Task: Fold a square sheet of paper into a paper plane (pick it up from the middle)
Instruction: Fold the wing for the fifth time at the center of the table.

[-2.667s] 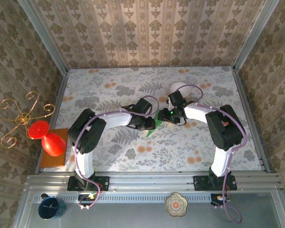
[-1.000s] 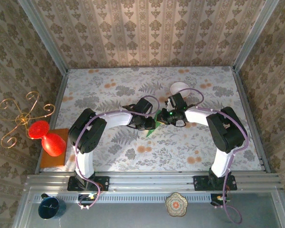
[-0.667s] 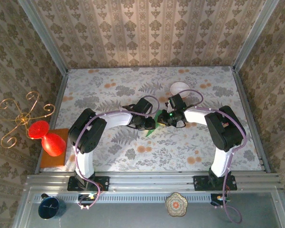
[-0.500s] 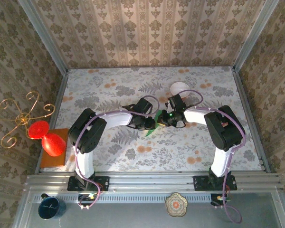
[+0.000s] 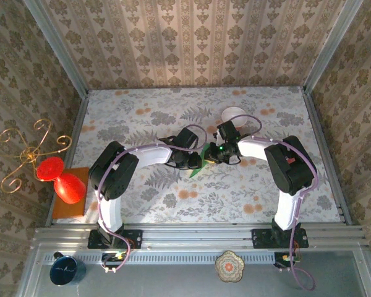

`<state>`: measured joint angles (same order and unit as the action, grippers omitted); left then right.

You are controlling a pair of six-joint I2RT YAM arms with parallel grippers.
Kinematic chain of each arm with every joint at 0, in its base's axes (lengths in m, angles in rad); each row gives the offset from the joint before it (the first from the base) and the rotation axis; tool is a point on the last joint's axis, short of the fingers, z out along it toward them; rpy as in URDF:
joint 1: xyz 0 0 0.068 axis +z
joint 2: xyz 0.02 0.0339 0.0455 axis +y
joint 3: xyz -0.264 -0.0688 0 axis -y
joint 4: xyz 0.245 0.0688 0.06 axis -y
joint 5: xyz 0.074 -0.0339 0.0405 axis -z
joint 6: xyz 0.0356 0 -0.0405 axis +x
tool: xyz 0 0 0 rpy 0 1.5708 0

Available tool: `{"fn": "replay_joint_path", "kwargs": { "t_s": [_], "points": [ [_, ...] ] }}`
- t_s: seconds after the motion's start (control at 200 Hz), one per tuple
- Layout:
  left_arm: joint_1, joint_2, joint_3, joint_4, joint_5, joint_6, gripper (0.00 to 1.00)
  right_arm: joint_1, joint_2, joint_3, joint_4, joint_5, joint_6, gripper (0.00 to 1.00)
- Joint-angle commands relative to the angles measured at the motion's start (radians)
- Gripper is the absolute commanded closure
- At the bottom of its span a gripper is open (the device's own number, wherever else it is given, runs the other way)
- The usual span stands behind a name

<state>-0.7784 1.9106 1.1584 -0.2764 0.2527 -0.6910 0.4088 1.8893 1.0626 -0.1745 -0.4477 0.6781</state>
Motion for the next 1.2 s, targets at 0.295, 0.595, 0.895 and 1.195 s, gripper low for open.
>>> {"fn": "replay_joint_path", "kwargs": {
  "t_s": [0.295,0.595,0.895,1.195],
  "points": [
    [-0.004,-0.039,-0.037,-0.041,-0.022,0.008,0.74,0.011,0.067,0.078,-0.157,0.084,-0.063,0.83],
    [0.033,-0.185,-0.060,0.001,-0.021,0.008,0.75,0.016,0.075,0.093,-0.181,0.096,-0.077,0.82],
    [0.015,-0.096,-0.013,0.047,0.128,-0.019,0.91,0.016,0.071,0.087,-0.166,0.083,-0.072,0.82],
    [0.014,-0.025,0.017,-0.004,0.137,-0.028,0.96,0.013,0.044,0.061,-0.107,0.039,-0.068,0.80]
  ]
}}
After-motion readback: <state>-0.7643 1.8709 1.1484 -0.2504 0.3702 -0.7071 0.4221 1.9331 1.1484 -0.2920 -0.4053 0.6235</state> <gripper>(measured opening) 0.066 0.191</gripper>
